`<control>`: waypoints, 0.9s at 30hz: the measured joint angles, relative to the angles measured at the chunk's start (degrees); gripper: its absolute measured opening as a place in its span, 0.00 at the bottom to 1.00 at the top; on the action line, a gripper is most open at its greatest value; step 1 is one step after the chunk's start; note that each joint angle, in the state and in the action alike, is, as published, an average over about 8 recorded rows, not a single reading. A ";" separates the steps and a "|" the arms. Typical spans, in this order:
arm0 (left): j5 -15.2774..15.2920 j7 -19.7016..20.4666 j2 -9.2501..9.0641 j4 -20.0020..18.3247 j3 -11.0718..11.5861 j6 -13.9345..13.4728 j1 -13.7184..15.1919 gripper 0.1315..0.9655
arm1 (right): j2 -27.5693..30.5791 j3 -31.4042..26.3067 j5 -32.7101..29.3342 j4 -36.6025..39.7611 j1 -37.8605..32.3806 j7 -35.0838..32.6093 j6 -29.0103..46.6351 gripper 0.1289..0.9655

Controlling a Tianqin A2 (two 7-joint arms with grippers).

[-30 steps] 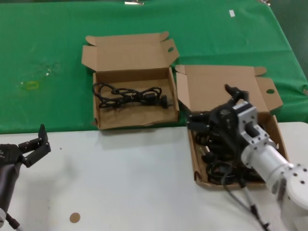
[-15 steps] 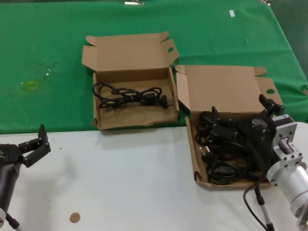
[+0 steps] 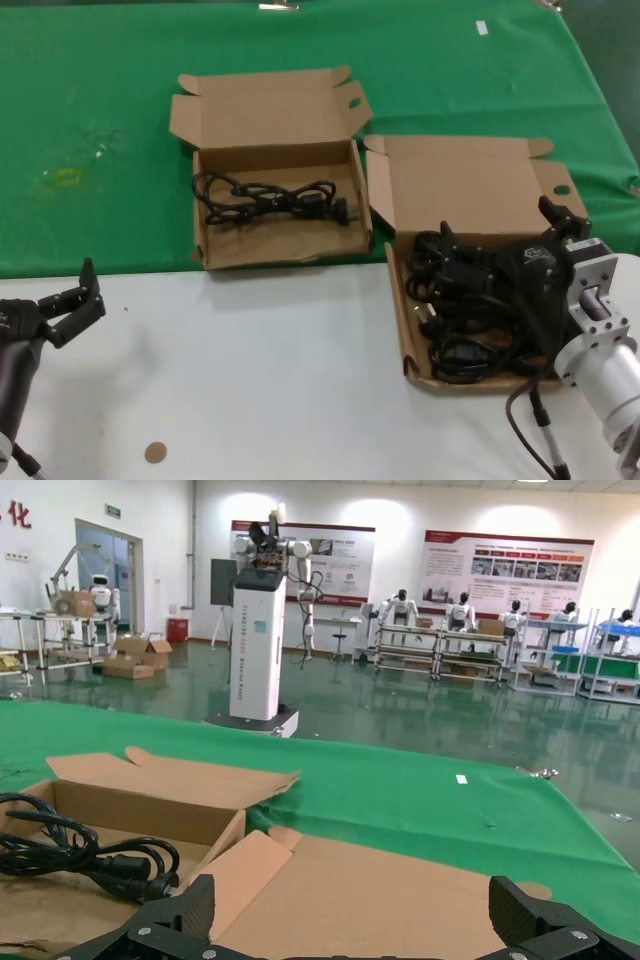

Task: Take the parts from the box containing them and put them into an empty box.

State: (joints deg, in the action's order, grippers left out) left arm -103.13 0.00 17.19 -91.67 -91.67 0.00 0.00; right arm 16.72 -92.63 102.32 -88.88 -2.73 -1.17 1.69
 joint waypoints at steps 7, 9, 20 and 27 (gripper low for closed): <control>0.00 0.00 0.00 0.00 0.00 0.00 0.00 1.00 | 0.00 0.00 0.00 0.00 0.00 0.00 0.00 1.00; 0.00 0.00 0.00 0.00 0.00 0.00 0.00 1.00 | 0.00 0.00 0.00 0.00 0.00 0.00 0.00 1.00; 0.00 0.00 0.00 0.00 0.00 0.00 0.00 1.00 | 0.00 0.00 0.00 0.00 0.00 0.00 0.00 1.00; 0.00 0.00 0.00 0.00 0.00 0.00 0.00 1.00 | 0.00 0.00 0.00 0.00 0.00 0.00 0.00 1.00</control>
State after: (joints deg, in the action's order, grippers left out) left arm -103.13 0.00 17.19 -91.67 -91.67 0.00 0.00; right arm 16.72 -92.63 102.32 -88.88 -2.73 -1.17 1.69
